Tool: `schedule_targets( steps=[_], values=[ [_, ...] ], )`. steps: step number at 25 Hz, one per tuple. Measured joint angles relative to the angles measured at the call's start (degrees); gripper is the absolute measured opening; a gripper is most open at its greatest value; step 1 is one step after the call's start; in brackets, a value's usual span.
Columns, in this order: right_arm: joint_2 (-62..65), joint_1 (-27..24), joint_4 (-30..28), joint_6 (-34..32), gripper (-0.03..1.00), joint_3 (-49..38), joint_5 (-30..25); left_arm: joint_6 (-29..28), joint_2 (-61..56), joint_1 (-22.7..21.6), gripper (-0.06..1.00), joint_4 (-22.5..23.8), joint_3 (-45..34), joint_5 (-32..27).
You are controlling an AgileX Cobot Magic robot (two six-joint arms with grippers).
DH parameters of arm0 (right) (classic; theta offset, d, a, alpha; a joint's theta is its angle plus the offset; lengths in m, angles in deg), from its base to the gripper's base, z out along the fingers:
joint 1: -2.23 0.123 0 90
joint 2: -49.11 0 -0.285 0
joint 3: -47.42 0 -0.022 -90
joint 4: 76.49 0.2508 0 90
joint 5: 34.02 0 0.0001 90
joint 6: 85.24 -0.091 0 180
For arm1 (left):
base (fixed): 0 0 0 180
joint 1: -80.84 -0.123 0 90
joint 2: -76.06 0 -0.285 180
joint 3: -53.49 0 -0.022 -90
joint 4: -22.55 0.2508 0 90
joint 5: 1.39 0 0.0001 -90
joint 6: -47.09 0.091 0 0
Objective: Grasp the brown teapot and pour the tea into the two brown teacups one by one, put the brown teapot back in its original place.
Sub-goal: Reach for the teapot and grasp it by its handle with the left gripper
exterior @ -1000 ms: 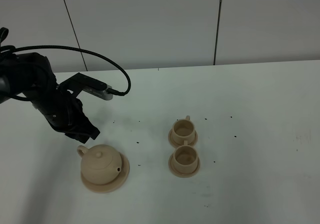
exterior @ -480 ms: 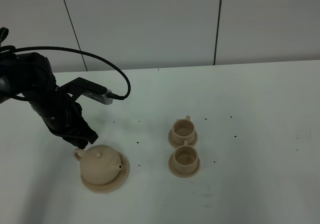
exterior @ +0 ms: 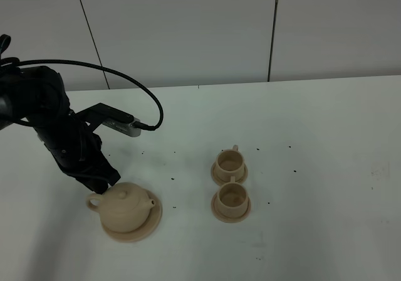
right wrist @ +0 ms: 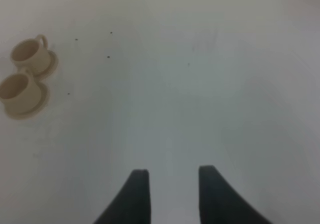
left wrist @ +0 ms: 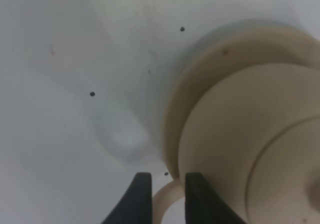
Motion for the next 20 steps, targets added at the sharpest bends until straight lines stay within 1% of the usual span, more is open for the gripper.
schedule_targets(
  steps=[7, 13, 16, 20],
  values=[
    [0.0, 0.0, 0.0, 0.0, 0.24, 0.0, 0.0, 0.1, 0.0, 0.0, 0.24, 0.0, 0.0, 0.2],
    [0.0, 0.0, 0.0, 0.0, 0.24, 0.0, 0.0, 0.1, -0.4, 0.0, 0.24, 0.0, 0.0, 3.8],
    [0.0, 0.0, 0.0, 0.0, 0.24, 0.0, 0.0, 0.2, -1.6, 0.0, 0.24, 0.6, 0.0, 4.1],
    [0.0, 0.0, 0.0, 0.0, 0.24, 0.0, 0.0, 1.8, -5.0, 0.0, 0.24, 0.7, 0.0, 3.8]
  ],
)
